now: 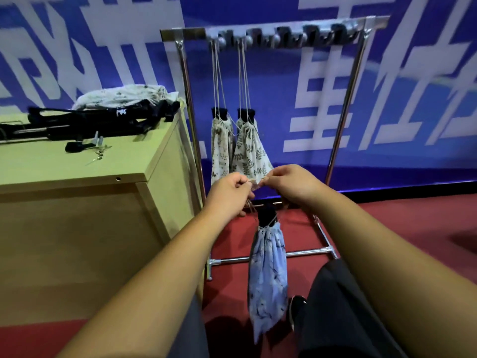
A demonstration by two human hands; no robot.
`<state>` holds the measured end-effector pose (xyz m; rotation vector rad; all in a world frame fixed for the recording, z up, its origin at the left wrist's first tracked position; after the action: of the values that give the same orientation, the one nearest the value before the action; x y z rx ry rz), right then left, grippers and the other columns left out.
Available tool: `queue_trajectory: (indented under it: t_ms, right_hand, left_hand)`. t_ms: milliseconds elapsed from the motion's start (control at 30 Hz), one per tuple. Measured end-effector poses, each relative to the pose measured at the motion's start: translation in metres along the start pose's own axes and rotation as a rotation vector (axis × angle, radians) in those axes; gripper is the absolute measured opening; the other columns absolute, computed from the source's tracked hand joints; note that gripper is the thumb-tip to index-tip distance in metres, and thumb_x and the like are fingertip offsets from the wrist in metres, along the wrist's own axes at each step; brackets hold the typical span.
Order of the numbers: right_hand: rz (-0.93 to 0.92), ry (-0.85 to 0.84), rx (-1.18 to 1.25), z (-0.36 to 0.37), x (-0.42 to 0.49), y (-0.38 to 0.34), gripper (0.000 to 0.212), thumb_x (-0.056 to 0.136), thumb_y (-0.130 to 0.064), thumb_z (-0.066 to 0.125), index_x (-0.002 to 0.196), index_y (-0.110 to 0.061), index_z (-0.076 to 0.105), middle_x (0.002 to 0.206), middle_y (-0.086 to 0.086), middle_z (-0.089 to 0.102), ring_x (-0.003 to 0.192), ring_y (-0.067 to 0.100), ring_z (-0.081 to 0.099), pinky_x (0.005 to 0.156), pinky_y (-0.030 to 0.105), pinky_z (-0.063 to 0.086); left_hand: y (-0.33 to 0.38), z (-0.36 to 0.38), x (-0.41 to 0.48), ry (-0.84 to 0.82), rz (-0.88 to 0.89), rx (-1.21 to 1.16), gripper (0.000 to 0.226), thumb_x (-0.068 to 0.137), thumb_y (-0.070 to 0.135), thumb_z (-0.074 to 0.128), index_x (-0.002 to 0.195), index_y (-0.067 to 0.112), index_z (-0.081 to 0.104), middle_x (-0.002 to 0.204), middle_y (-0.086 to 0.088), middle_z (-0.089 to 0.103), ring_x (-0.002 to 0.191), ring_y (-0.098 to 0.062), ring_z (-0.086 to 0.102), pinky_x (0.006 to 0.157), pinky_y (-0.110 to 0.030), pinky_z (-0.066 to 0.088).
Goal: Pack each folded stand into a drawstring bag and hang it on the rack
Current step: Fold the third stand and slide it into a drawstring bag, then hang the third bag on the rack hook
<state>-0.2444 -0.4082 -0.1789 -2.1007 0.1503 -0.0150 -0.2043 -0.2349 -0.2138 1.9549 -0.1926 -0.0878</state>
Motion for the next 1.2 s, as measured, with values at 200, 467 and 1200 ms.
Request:
queue_trajectory:
  t_ms: [200,467,1200]
  right_hand:
    - [-0.145,0.208,-0.238,-0.065,0.018,-0.039,0.017,0.104,-0.034,0.067,0.097,-0.024,0.078,0.075,-0.002,0.069,0.065,0.021,0.066,0.065,0.033,0.055]
    - [-0.239,0.401,-0.151,-0.127,0.059,-0.092,0.021,0.107,-0.031,0.065,0.107,-0.018,0.081,0.082,0.002,0.072,0.068,0.027,0.070,0.076,0.044,0.062]
    - [-0.428,0.593,-0.121,-0.192,0.197,-0.171,0.020,0.105,-0.033,0.068,0.100,-0.017,0.080,0.084,0.001,0.074,0.083,0.021,0.069,0.078,0.038,0.057]
  left_hand:
    - [0.072,0.008,0.022,0.047,0.112,0.046,0.018,0.100,0.022,0.061,0.084,0.025,0.069,0.078,0.002,0.077,0.060,-0.029,0.073,0.048,-0.041,0.062]
    - [0.154,0.005,0.078,0.066,0.200,0.038,0.019,0.101,0.015,0.064,0.084,0.021,0.069,0.082,-0.005,0.077,0.060,-0.023,0.074,0.053,-0.037,0.062]
    - [0.250,-0.030,0.229,0.064,0.208,-0.140,0.017,0.109,0.022,0.059,0.096,0.011,0.062,0.097,-0.014,0.077,0.067,-0.028,0.077,0.058,-0.036,0.062]
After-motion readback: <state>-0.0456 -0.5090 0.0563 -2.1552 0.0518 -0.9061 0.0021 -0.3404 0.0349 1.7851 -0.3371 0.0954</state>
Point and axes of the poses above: each hand's wrist, its own x-axis towards the middle knuckle, its own z-axis out of the palm, y = z × x, the point moved 8 cm from there along x, towards the middle knuckle
